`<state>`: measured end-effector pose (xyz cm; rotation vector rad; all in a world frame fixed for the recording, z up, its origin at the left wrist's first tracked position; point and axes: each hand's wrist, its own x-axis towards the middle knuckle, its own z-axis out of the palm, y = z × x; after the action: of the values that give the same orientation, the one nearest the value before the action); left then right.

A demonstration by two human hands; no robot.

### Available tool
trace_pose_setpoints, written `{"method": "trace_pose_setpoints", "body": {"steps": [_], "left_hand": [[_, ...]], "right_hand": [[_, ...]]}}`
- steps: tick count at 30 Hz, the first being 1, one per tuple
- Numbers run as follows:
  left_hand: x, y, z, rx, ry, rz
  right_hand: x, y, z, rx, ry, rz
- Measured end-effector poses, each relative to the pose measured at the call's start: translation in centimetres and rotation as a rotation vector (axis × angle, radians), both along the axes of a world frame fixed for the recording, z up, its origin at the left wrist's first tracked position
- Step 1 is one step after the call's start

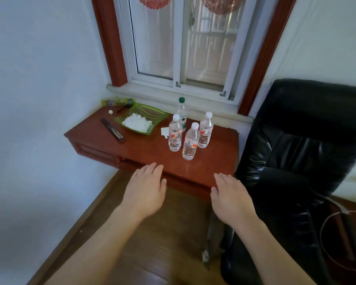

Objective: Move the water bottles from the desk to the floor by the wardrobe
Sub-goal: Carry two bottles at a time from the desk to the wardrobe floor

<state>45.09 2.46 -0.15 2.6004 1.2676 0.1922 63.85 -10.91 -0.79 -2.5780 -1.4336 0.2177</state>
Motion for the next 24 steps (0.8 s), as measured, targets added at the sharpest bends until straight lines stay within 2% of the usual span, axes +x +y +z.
{"method": "trace_pose_setpoints", "body": {"steps": [8,13,24], "left_hand": [[8.4,9.6,-2.7,-0.003,-0.021,-0.064],[13.3,14.1,-3.3,-0.064,-0.083,-0.071],[22.4,21.3,-8.3,-0.426,-0.255,-0.071]], "right_hand": [[8.3,8.1,-2.9,0.043,0.037,-0.045],[13.6,12.6,-4.1,0.087,0.153,-0.066],[22.6,22.5,-6.7,0.161,0.416,-0.228]]}}
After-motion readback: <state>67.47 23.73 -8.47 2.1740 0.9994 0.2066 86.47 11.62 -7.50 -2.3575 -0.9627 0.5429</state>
